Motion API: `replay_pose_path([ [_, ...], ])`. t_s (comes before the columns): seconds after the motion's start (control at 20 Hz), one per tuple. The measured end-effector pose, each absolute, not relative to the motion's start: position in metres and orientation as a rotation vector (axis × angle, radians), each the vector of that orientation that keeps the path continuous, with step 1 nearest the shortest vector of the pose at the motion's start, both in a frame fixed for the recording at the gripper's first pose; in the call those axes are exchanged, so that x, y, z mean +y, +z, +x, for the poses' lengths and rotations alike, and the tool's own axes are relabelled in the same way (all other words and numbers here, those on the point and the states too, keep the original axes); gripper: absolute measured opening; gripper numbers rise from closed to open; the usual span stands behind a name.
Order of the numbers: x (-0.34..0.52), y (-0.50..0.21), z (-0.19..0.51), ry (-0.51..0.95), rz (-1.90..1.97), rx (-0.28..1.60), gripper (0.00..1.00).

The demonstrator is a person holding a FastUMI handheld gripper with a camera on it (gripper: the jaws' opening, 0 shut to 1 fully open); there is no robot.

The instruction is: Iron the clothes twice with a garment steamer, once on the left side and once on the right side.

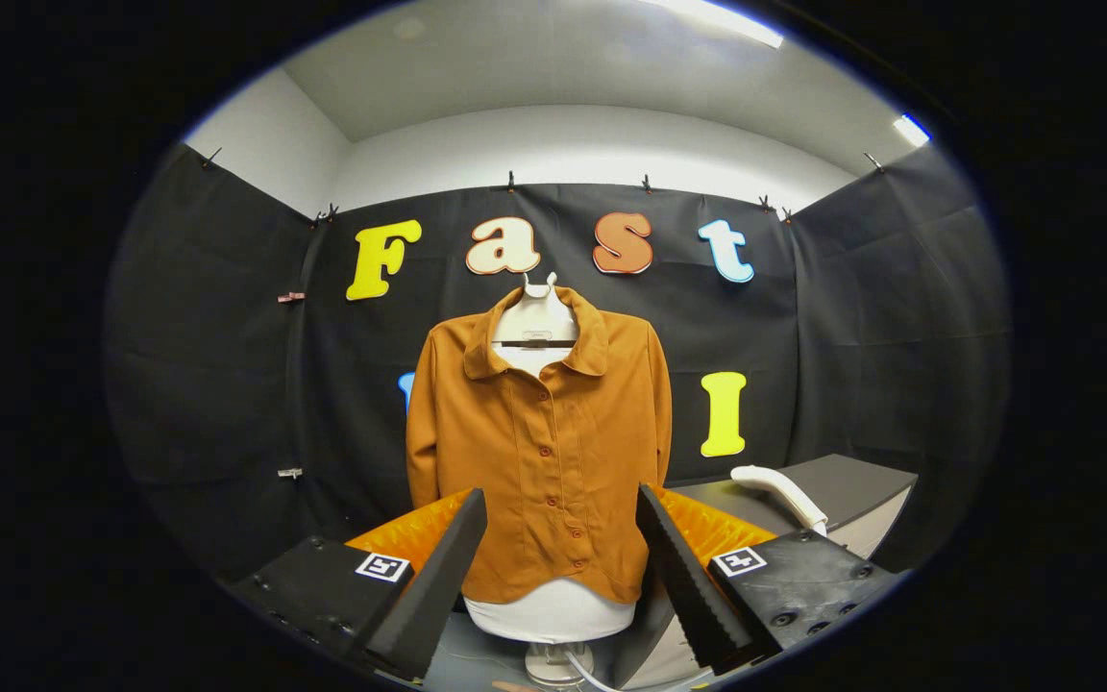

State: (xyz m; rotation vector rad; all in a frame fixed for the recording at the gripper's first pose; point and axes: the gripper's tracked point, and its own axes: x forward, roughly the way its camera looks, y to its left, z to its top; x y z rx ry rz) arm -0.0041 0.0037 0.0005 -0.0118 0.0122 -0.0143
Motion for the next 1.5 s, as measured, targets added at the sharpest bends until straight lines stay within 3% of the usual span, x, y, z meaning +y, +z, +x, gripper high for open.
replay_pose_path([
  [0.85,0.011,-0.015,0.007,-0.167,-0.008,0.047,0.99],
  [1.5,-0.056,-0.022,0.039,-0.262,0.003,0.067,0.99],
])
